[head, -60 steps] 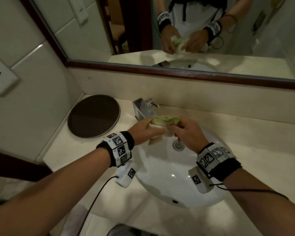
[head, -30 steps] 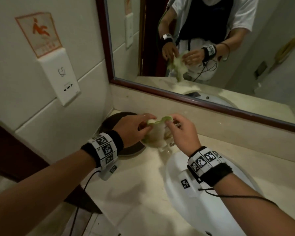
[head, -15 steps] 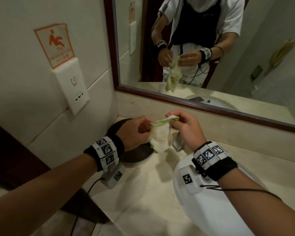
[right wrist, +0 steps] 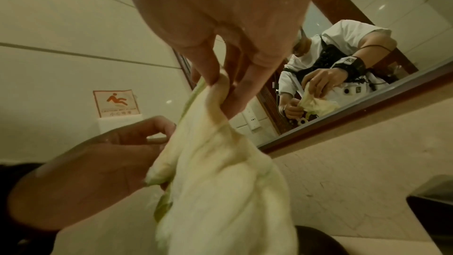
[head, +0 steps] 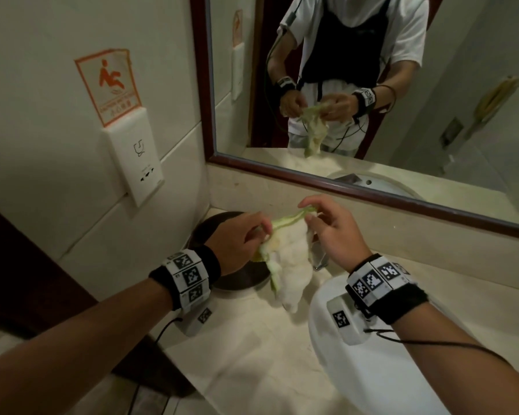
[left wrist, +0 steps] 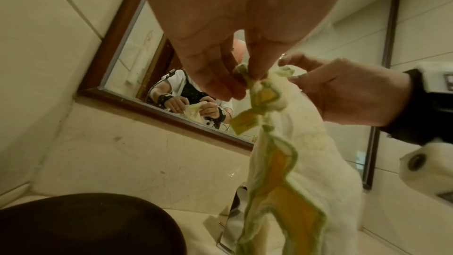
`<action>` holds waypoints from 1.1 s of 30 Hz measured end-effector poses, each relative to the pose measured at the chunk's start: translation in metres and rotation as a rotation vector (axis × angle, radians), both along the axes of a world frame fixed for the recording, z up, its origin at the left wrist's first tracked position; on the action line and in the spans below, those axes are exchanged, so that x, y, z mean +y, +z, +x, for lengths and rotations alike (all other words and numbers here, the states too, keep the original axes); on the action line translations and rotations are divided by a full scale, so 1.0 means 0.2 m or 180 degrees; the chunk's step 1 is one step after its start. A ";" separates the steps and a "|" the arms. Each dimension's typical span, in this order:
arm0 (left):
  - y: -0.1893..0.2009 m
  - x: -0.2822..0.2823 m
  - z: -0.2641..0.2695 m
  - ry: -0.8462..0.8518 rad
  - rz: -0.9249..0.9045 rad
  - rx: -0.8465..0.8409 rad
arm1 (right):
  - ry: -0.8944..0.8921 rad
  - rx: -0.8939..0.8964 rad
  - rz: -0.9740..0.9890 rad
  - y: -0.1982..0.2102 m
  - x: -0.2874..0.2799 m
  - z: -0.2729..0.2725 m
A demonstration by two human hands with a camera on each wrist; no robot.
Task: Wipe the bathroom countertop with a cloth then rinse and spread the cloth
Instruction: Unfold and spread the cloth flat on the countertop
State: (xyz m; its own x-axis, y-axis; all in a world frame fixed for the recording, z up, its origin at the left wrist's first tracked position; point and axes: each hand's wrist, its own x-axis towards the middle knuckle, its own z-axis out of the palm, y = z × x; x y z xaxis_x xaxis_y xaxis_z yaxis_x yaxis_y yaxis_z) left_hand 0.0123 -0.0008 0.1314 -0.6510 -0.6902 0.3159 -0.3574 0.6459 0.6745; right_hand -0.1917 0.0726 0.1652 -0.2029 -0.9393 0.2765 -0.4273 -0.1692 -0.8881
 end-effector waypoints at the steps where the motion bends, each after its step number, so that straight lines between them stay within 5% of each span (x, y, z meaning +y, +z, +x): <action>1: -0.01 -0.02 0.00 0.0059 0.0004 -0.0010 | 0.0063 0.0058 0.0013 0.00 0.00 0.01; 10: -0.01 0.00 -0.02 -0.0005 -0.0015 -0.0371 | 0.0018 0.0142 0.0138 -0.04 0.02 -0.01; 15: 0.06 -0.03 -0.01 -0.0222 -0.0136 -0.0127 | -0.0073 0.0649 0.0092 -0.04 0.04 -0.03; 25: 0.20 -0.02 -0.05 -0.0217 0.0466 0.0674 | -0.0598 -0.2086 0.0412 -0.05 -0.02 0.06; 28: 0.21 -0.01 -0.05 -0.0217 0.0850 0.0917 | -0.0229 -0.2845 0.0661 -0.09 -0.03 0.12; 33: 0.15 -0.01 0.02 0.0299 0.1470 0.1250 | 0.0498 -0.2451 0.1485 -0.27 0.05 0.19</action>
State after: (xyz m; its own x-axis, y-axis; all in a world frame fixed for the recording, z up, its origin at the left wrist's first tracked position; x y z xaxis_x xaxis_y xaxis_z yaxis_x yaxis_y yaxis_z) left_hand 0.0163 -0.0033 0.1605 -0.4763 -0.8618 0.1745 -0.0667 0.2333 0.9701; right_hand -0.1541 0.0833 0.1103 -0.0349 -0.9541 -0.2973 0.3093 0.2726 -0.9110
